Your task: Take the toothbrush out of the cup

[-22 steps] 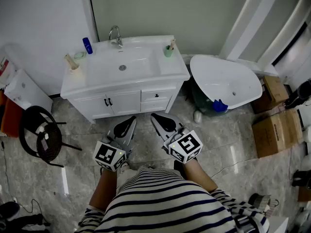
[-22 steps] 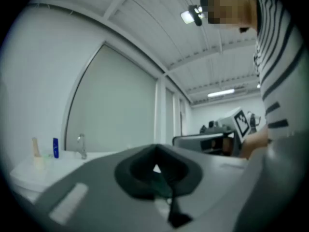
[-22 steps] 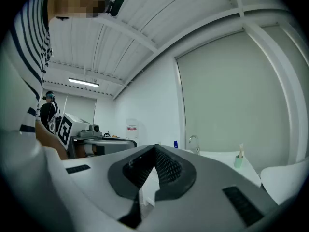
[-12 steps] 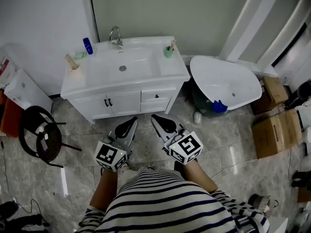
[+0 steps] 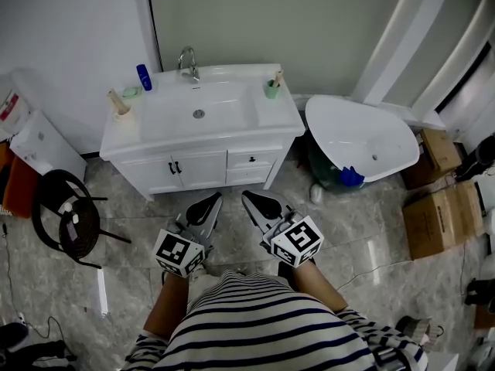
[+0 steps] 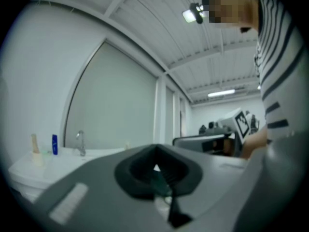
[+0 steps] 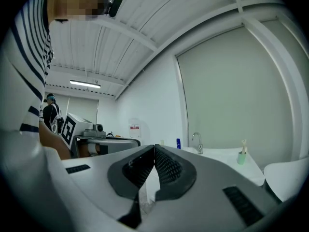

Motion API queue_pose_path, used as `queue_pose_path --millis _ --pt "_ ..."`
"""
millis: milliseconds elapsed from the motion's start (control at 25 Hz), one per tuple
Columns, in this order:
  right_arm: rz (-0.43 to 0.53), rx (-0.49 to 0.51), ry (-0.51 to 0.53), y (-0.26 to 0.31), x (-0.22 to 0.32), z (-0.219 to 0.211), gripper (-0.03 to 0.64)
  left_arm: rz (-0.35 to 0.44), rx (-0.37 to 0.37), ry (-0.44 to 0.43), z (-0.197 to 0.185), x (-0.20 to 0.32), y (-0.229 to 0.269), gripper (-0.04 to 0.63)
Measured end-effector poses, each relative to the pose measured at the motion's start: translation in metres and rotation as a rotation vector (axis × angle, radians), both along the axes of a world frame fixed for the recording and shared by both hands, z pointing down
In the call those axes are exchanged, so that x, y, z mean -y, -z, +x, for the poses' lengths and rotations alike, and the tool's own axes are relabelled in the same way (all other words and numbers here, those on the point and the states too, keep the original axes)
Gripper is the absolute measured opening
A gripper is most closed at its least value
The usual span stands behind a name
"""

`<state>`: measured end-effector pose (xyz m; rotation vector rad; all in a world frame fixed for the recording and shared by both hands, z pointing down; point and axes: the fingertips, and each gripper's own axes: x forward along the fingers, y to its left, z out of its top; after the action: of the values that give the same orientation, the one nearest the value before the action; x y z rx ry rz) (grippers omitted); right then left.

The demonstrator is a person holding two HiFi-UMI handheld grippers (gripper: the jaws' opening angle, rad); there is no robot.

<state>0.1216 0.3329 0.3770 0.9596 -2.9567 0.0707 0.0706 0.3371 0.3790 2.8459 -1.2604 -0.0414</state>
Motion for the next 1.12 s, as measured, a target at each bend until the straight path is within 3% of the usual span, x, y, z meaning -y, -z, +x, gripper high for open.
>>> queue_pose_path --millis 640,1120 --pt "-0.009 0.007 -0.016 -0.004 0.026 0.024 0.006 -0.018 0.013 -0.013 0.016 0.023 -0.007 0.006" --pt "-0.018 -0.008 -0.053 -0.019 0.128 0.008 0.006 -0.004 -0.038 -0.030 -0.006 0.139 -0.018 0.006"
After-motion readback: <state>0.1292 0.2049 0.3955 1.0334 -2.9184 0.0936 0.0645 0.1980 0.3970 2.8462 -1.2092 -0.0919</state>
